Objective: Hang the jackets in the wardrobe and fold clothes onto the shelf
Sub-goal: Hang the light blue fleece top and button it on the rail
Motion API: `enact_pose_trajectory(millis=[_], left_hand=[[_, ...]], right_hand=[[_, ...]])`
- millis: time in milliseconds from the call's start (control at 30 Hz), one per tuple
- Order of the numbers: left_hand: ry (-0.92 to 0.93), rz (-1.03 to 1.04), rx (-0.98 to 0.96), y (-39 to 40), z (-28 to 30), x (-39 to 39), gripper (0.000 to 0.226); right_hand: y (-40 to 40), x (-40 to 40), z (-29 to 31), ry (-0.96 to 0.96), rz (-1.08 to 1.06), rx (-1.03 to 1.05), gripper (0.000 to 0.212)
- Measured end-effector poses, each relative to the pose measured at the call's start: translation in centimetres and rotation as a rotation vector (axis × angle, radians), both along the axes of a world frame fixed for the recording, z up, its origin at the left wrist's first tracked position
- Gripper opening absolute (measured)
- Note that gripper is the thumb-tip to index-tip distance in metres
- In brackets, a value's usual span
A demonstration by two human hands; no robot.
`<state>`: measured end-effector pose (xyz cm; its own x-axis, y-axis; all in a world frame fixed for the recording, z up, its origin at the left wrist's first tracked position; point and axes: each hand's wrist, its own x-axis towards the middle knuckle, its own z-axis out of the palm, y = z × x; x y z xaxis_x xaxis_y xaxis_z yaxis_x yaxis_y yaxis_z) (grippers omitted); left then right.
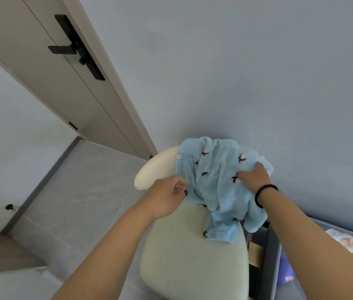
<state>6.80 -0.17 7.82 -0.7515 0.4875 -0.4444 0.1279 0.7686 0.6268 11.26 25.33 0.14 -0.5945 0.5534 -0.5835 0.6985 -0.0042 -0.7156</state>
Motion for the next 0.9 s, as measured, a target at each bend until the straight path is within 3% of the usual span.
enact_pose_trajectory(millis=[133, 200, 267, 333, 433, 467, 567, 633, 767, 900], left_hand=[[0.008, 0.043, -0.003, -1.0, 0.9, -0.2, 0.025], [0.003, 0.074, -0.006, -1.1, 1.6, 0.1, 0.028], [-0.021, 0.216, 0.076, -0.9, 2.2, 0.3, 0.043], [-0.045, 0.487, 0.189, -0.9, 2.6, 0.1, 0.053], [-0.31, 0.814, 0.289, -1.1, 3.1, -0.3, 0.026], [-0.439, 0.849, 0.315, -1.0, 3.2, -0.1, 0.028], [-0.753, 0.779, 0.44, -0.5, 2.9, 0.8, 0.051], [-0.855, 0.715, 0.546, 0.1, 2.3, 1.5, 0.049], [-0.537, 0.874, 0.441, 0.4, 1.4, 3.0, 0.007], [-0.436, 0.971, 0.672, -1.8, 2.7, 4.2, 0.011]], right_hand=[[-1.7, 0.1, 2.8, 0.11, 0.16, -0.088, 0.03], [-3.0, 0.3, 4.6, 0.183, 0.277, -0.141, 0.028], [-4.2, 0.7, 6.6, 0.258, 0.431, -0.17, 0.03], [-5.3, 1.2, 8.9, 0.289, 0.629, -0.145, 0.035], [-6.9, 2.1, 11.7, 0.277, 0.879, -0.068, 0.037], [-7.6, 2.5, 12.3, 0.278, 0.935, -0.064, 0.04], [-9.5, 4.2, 12.7, 0.262, 1.069, -0.066, 0.062], [-10.6, 5.8, 12.2, 0.234, 1.144, -0.037, 0.064], [-12.2, 8.7, 10.8, 0.217, 1.153, 0.023, 0.061], [-11.6, 9.6, 10.1, 0.219, 1.114, 0.047, 0.053]])
